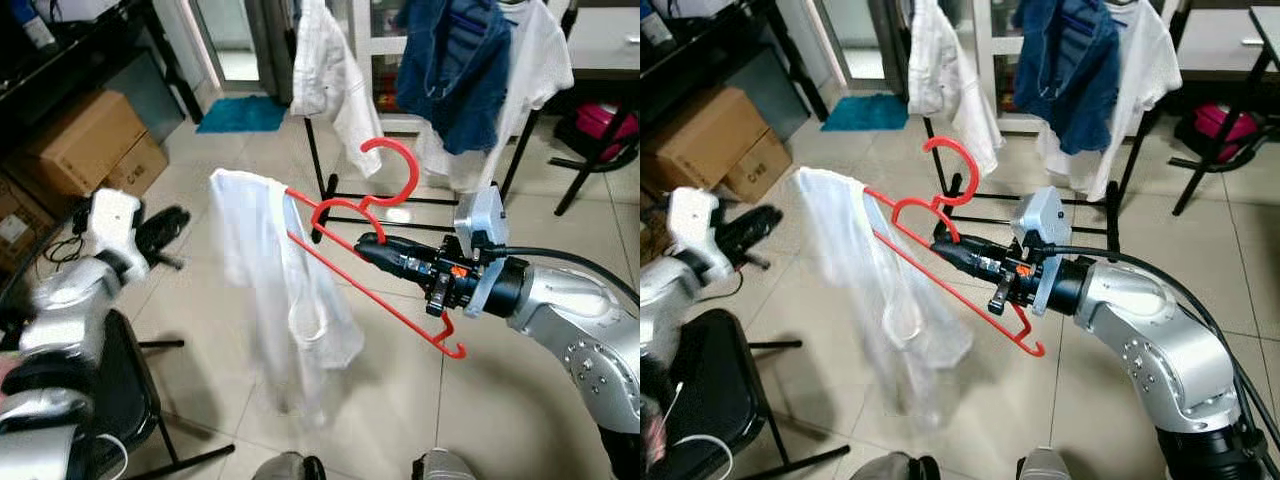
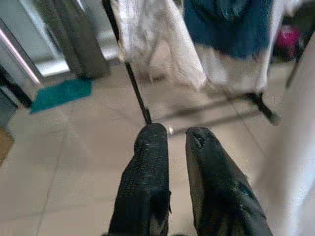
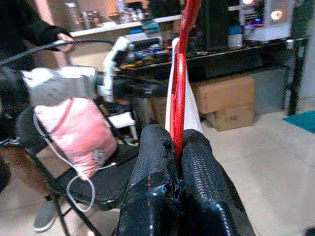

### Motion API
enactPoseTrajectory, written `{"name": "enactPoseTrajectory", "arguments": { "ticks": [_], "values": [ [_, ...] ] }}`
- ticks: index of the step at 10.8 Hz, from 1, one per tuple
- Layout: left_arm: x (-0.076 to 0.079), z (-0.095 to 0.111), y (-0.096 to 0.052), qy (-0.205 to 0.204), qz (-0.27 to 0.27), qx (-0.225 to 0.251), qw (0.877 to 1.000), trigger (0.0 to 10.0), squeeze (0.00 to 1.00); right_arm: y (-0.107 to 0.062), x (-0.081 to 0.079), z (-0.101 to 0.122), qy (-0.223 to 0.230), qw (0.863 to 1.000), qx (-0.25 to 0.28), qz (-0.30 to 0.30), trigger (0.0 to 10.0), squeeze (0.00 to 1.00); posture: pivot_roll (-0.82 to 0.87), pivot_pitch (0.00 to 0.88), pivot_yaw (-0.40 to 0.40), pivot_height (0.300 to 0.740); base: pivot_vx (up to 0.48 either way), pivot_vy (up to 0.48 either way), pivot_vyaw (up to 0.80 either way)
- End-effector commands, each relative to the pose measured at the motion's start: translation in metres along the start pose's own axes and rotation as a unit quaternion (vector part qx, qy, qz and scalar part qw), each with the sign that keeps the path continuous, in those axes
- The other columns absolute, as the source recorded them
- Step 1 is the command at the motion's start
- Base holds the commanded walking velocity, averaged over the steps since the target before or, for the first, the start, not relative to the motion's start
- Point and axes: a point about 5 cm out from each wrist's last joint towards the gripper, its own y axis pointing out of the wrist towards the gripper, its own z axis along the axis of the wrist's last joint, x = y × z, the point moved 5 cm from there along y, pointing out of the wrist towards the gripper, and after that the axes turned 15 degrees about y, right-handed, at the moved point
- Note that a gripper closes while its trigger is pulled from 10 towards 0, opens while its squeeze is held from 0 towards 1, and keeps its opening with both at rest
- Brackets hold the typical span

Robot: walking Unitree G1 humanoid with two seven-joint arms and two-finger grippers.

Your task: Hang hanger

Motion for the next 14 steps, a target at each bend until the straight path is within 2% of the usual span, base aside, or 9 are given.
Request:
{"name": "enactPoseTrajectory", "arguments": {
  "ticks": [1,2,4,5,6,9,10,11,14],
  "values": [
    [-0.014,0.001,-0.012,0.002,-0.001,-0.004,1.000,10.0,1.00,0.001,-0.001,0.007,-0.011,1.000,0.014,0.001,10.0,0.00,-0.11,0.076,0.230,0.740,0.000,0.000,0.00],
    [-0.021,0.010,-0.017,0.008,-0.009,0.006,1.000,10.0,1.00,0.001,0.000,0.007,-0.007,1.000,0.013,0.001,10.0,0.00,-0.11,0.075,0.224,0.740,0.000,0.000,0.00],
    [-0.026,0.058,-0.009,0.014,-0.065,0.082,0.994,10.0,1.00,0.002,0.002,0.004,-0.012,1.000,0.002,0.005,10.0,0.00,-0.09,0.076,0.208,0.740,0.000,0.000,0.00],
    [-0.008,0.104,0.003,0.034,-0.165,0.139,0.976,10.0,1.00,0.005,-0.001,0.002,-0.017,1.000,-0.013,0.017,10.0,0.00,-0.09,0.074,0.201,0.740,0.000,0.000,0.00],
    [0.020,0.142,0.013,0.083,-0.286,0.168,0.940,10.0,1.00,0.009,-0.005,0.002,-0.037,0.998,-0.033,0.035,10.0,0.00,-0.09,0.067,0.207,0.740,0.000,0.000,0.00],
    [0.041,0.167,0.019,0.121,-0.412,0.161,0.888,10.0,1.00,0.013,-0.013,0.006,-0.070,0.994,-0.049,0.070,10.0,0.00,-0.09,0.072,0.228,0.740,0.000,0.000,0.00],
    [0.049,0.173,0.015,0.113,-0.467,0.146,0.865,10.0,0.82,0.012,-0.017,0.008,-0.082,0.992,-0.049,0.088,10.0,0.00,-0.10,0.073,0.249,0.740,0.000,0.000,0.00],
    [0.052,0.170,0.012,0.123,-0.483,0.126,0.858,10.0,0.00,0.011,-0.018,0.008,-0.087,0.990,-0.053,0.094,10.0,0.00,-0.10,0.070,0.259,0.740,0.000,0.000,0.00],
    [0.053,0.153,-0.001,0.155,-0.505,0.087,0.845,10.0,0.00,0.006,-0.013,0.005,-0.092,0.990,-0.063,0.087,10.0,0.00,-0.11,0.058,0.269,0.740,0.000,0.000,0.00]
  ]
}}
